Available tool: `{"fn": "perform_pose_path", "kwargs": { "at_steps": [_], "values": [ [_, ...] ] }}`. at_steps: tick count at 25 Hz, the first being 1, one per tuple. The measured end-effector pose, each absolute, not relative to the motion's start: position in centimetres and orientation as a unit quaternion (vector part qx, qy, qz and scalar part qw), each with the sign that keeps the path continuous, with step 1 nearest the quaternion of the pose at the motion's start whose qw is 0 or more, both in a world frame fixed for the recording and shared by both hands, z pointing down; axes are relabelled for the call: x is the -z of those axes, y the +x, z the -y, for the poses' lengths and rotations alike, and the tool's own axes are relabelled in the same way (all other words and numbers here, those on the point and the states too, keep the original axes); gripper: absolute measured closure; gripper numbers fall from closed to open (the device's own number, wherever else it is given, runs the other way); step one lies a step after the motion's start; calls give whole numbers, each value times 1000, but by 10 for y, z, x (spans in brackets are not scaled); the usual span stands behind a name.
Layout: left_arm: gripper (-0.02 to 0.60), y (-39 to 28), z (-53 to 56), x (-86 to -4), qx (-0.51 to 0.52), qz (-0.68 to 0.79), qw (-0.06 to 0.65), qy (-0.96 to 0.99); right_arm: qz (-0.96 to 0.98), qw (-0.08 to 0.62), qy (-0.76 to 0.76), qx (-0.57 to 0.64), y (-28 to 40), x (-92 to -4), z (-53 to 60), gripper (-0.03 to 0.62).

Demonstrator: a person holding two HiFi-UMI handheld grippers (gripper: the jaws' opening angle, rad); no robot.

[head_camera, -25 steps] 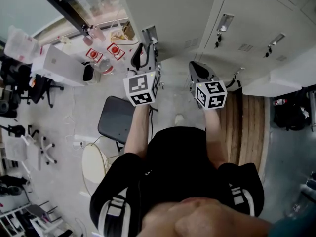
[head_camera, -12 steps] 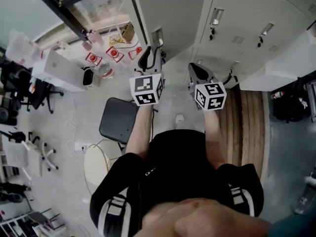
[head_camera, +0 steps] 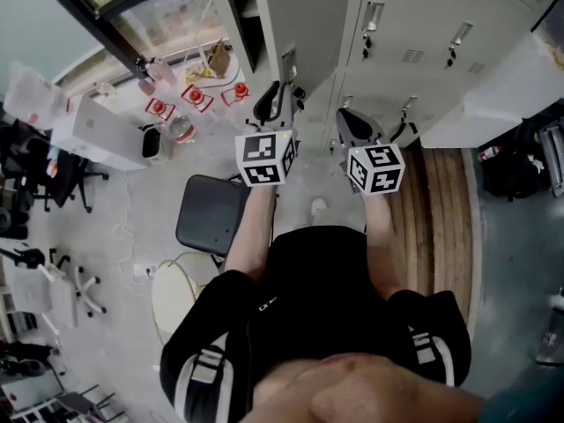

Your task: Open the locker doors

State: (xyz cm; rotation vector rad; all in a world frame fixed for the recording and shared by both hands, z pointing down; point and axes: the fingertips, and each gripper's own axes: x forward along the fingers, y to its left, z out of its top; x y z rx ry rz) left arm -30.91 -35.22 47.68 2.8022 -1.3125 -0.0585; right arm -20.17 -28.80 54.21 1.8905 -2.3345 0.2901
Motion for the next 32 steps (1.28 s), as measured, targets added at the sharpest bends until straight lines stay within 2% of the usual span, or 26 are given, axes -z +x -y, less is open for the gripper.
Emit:
{"fn": "perform_pose_path", "kwargs": {
  "at_steps": [8, 21, 32],
  "values": [
    [552, -293, 327, -478, 25, 386, 27, 922, 753, 62, 649, -88, -187, -535, 268, 576],
    [565, -251, 288, -476, 42, 289, 32, 956, 746, 68, 656, -90, -183, -539, 256, 576],
    [571, -199, 258, -473, 47, 257, 23, 965, 741, 58, 662, -96, -141, -537, 243, 576]
  ]
}}
